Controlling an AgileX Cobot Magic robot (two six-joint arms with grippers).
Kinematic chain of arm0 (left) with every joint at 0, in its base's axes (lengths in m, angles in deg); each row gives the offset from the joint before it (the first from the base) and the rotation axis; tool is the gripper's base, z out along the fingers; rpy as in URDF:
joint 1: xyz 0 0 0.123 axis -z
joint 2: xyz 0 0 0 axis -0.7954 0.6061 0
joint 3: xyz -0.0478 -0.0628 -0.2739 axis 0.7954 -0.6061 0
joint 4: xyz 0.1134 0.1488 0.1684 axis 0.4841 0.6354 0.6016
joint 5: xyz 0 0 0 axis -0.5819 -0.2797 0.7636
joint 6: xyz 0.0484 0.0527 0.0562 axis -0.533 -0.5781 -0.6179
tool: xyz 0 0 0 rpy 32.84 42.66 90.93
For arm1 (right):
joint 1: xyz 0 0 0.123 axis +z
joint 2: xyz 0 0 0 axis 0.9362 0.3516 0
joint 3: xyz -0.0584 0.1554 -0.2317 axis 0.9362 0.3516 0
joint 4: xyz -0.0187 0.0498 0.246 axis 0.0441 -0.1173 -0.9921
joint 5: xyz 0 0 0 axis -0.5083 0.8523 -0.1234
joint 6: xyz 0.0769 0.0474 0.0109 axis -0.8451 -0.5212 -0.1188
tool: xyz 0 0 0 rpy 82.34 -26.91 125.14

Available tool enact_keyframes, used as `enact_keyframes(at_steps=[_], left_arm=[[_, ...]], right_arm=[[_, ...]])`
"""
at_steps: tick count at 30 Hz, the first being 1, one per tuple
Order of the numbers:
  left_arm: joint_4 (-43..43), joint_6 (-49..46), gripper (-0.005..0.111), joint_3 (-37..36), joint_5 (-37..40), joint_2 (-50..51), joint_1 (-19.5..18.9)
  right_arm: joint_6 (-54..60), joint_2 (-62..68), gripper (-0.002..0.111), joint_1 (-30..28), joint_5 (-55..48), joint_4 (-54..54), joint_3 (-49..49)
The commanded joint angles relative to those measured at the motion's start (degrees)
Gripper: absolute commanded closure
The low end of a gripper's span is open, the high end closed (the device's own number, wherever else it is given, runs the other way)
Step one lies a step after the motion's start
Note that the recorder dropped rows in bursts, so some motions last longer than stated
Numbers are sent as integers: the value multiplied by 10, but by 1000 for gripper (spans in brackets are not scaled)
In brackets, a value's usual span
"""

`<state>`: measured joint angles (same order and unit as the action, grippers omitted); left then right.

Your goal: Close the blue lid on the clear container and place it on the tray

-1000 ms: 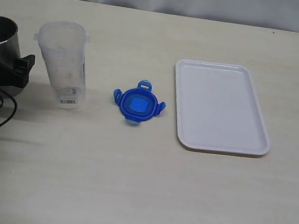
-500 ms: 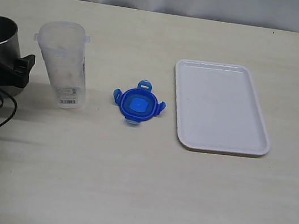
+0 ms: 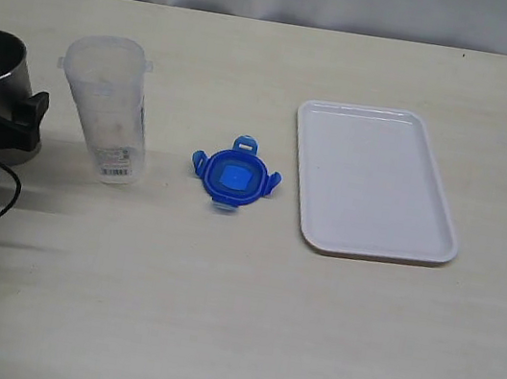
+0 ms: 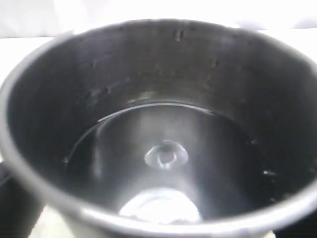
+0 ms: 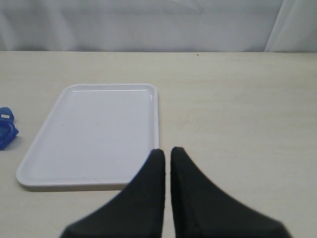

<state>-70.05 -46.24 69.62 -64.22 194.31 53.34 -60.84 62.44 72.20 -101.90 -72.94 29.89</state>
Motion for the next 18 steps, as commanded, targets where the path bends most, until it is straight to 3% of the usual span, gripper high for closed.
enact_keyframes(at_steps=[1,18], left_arm=[[1,1,3,-3,-13,0,1],[20,5,3,9,-13,0,1]], right_arm=[[3,-3,104,1,2,-1,1],[3,-3,104,1,2,-1,1]])
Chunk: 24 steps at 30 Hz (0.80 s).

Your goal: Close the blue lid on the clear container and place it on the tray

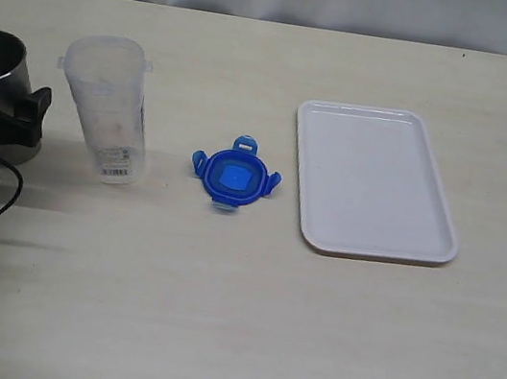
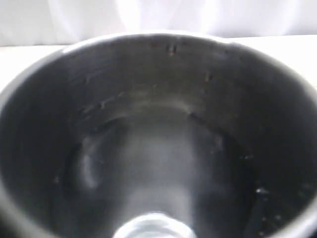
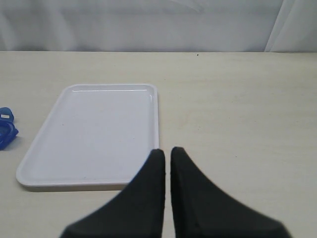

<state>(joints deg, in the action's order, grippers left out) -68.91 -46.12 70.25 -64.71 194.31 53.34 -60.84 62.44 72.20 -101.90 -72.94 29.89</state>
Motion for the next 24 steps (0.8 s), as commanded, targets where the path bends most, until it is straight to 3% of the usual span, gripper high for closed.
enact_keyframes(at_steps=[1,24], left_arm=[[8,4,3,2,-8,0,1],[-11,4,3,3,-8,0,1]], right_arm=[[3,-3,104,1,2,-1,1],[3,-3,104,1,2,-1,1]])
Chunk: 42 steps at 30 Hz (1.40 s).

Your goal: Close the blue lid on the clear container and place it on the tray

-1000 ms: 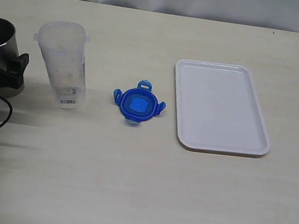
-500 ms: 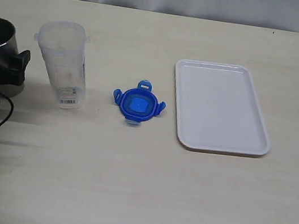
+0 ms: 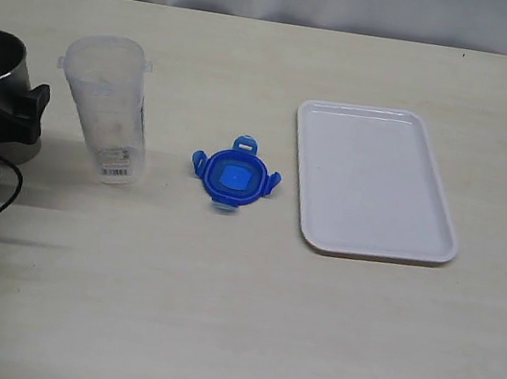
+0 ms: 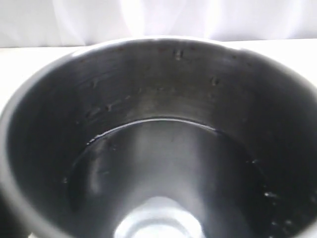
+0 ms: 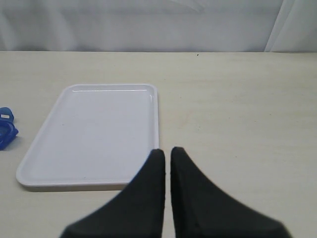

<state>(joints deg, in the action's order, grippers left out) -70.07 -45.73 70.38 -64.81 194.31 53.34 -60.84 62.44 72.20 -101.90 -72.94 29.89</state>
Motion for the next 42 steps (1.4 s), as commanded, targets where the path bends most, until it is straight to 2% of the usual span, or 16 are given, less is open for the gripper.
enact_keyframes(at_steps=[1,38,40,42], left_arm=[[1,0,3,1,-7,0,1],[-5,0,3,1,-7,0,1],[-5,0,6,1,-7,0,1],[-5,0,18,1,-7,0,1]], right_arm=[[3,-3,104,1,2,-1,1],[3,-3,104,1,2,-1,1],[3,-3,104,1,2,-1,1],[3,-3,104,1,2,-1,1]])
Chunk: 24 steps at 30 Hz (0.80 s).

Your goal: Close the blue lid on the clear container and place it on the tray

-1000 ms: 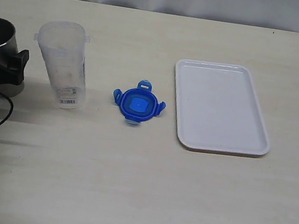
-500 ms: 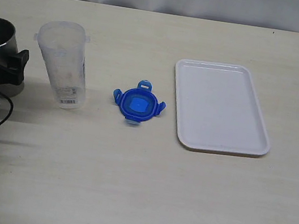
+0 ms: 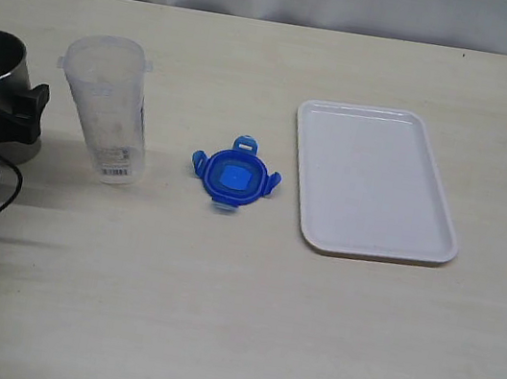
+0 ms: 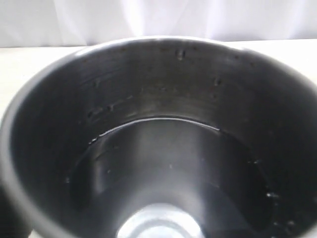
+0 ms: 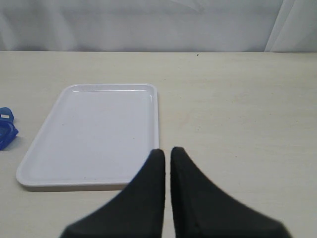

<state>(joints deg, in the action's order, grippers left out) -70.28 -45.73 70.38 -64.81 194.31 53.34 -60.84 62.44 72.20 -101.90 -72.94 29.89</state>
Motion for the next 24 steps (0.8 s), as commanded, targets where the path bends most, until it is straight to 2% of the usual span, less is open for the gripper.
enact_keyframes(at_steps=[1,4,7,11,14,19,24], left_arm=[[-1,0,27,1,-7,0,1],[3,0,54,1,-7,0,1],[1,0,70,1,-7,0,1],[21,19,83,1,-7,0,1],[52,19,107,1,-7,0,1],[72,19,107,1,-7,-5,1],[52,20,107,1,-7,-48,1]], right_arm=[[3,-3,104,1,2,-1,1],[3,-3,104,1,2,-1,1],[3,-3,104,1,2,-1,1],[3,-3,104,1,2,-1,1],[3,-3,104,1,2,-1,1],[3,-3,104,1,2,-1,1],[3,-3,104,1,2,-1,1]])
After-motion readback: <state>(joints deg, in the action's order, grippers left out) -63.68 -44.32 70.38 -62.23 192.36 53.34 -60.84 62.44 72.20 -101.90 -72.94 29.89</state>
